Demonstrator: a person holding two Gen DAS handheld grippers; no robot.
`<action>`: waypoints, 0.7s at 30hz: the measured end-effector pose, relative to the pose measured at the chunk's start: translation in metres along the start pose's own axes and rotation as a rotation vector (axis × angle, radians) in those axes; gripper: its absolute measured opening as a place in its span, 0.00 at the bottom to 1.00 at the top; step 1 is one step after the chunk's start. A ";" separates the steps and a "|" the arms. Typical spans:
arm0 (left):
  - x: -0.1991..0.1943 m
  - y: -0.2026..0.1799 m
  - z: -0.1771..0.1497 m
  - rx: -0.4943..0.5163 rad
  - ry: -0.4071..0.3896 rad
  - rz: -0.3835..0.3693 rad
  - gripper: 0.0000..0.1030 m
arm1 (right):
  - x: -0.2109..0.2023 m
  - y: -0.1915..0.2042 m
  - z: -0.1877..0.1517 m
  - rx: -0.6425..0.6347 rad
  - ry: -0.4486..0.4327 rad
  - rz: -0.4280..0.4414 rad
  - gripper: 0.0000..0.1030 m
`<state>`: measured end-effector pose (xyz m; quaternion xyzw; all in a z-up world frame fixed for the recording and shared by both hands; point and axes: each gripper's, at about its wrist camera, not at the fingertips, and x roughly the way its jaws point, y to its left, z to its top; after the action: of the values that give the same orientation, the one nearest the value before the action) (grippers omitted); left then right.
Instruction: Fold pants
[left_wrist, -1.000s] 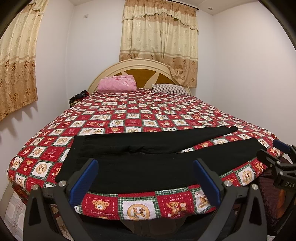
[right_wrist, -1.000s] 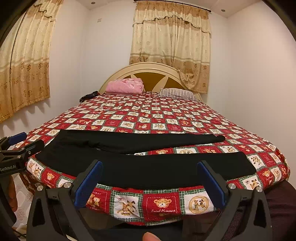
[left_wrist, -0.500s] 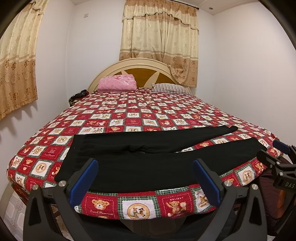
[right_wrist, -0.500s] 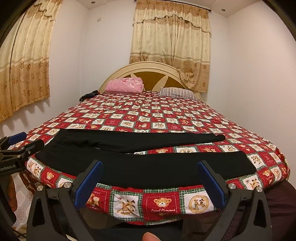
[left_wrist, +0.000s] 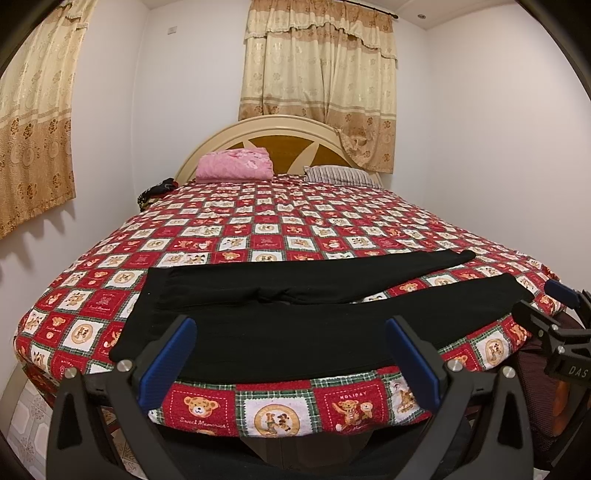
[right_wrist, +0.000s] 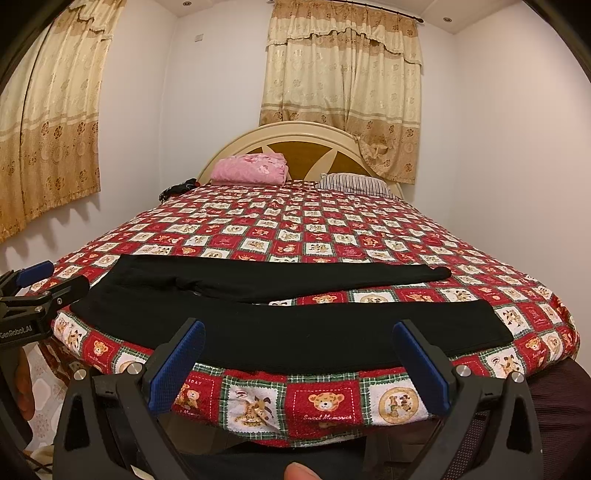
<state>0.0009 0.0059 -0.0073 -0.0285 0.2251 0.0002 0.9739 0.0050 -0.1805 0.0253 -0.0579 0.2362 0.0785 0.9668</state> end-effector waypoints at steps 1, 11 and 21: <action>0.000 0.000 0.000 0.000 0.000 0.000 1.00 | 0.000 0.000 0.000 0.000 0.000 -0.001 0.99; 0.004 0.001 -0.004 -0.001 0.012 -0.001 1.00 | 0.003 0.002 -0.002 -0.004 0.012 -0.003 0.99; 0.006 0.000 -0.005 0.000 0.020 -0.003 1.00 | 0.006 -0.001 -0.003 0.000 0.020 -0.007 0.99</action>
<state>0.0040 0.0055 -0.0146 -0.0289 0.2346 -0.0013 0.9717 0.0092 -0.1807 0.0198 -0.0597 0.2457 0.0747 0.9646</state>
